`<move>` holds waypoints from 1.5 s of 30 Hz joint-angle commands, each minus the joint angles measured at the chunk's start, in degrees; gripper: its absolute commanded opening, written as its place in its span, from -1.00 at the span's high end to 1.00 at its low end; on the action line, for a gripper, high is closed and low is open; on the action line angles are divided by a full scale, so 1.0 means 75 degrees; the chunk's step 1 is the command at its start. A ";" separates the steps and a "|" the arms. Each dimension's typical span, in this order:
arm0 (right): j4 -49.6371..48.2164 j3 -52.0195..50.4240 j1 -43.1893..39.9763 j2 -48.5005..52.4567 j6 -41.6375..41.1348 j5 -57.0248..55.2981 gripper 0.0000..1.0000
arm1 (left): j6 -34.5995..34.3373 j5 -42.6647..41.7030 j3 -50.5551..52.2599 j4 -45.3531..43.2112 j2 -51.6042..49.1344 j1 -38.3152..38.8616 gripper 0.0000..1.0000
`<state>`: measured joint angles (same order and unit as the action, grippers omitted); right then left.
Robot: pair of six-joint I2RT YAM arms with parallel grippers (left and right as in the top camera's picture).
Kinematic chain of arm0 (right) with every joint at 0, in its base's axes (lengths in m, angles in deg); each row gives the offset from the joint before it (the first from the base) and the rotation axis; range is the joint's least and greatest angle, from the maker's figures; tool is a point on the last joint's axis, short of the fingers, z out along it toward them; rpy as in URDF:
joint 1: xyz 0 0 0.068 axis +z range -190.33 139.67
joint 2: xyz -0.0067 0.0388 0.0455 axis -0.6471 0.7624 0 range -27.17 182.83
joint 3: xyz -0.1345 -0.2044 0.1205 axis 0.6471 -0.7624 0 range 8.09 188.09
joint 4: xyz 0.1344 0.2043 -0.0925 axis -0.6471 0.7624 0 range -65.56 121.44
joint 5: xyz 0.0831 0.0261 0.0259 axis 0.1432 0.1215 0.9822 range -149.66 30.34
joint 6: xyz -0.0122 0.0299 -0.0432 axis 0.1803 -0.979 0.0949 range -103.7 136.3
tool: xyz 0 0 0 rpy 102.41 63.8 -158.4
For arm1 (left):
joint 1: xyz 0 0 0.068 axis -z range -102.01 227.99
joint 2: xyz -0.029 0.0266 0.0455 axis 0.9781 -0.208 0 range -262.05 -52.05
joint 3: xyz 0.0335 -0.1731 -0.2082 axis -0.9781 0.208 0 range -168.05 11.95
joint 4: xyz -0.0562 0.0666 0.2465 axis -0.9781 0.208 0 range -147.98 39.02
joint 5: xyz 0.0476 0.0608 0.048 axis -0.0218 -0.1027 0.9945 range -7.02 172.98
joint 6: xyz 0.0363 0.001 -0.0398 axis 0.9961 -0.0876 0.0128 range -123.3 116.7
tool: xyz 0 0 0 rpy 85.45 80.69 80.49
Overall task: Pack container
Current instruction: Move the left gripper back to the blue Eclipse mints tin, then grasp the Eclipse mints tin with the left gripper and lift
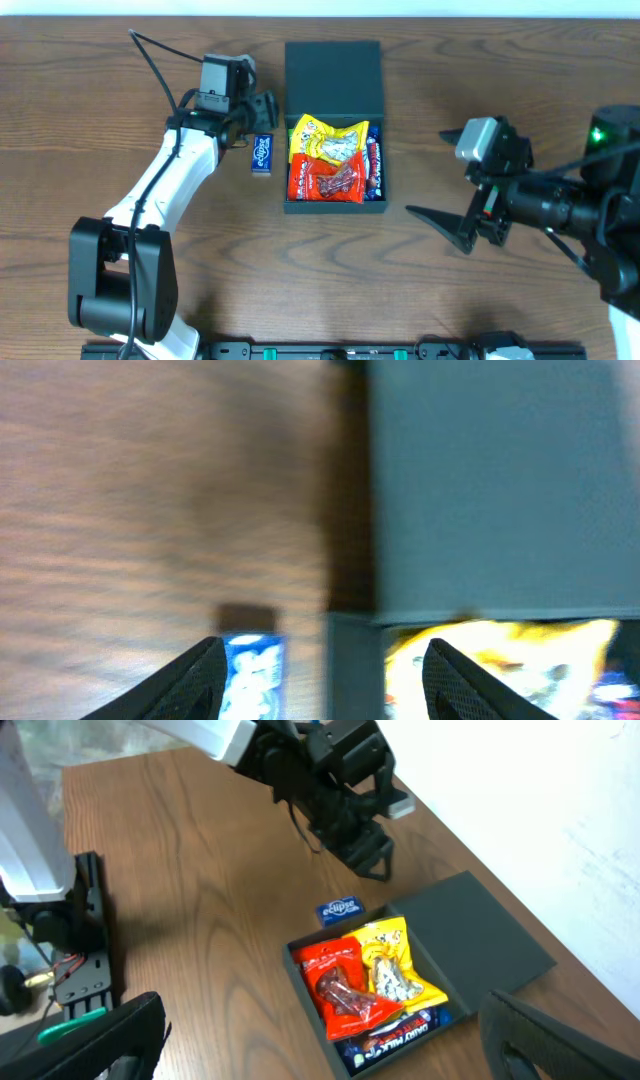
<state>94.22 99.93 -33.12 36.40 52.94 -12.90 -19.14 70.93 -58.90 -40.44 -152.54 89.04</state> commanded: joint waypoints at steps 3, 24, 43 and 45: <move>-0.0201 0.0050 -0.0058 0.0396 -0.0082 0.0146 -0.99 | 0.1515 0.1451 -0.0067 0.0653 0.0108 0.0012 -0.33; -0.1306 0.0050 -0.0058 0.0493 -0.0082 0.0143 -0.98 | 0.1891 0.1667 0.1451 0.0146 0.0050 0.0536 -0.38; -0.1303 0.0050 -0.0055 0.0527 -0.0137 0.0143 -0.99 | 0.1763 0.2489 0.1886 -0.1262 -0.0889 0.1029 0.06; -0.1300 0.0050 -0.0055 0.0527 -0.0140 0.0143 -0.99 | 0.1763 0.2489 0.1886 -0.1241 -0.0941 0.1029 0.18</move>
<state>84.55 99.93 -33.12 40.23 52.88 -12.92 -5.15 88.72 -45.13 -49.70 -158.25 96.82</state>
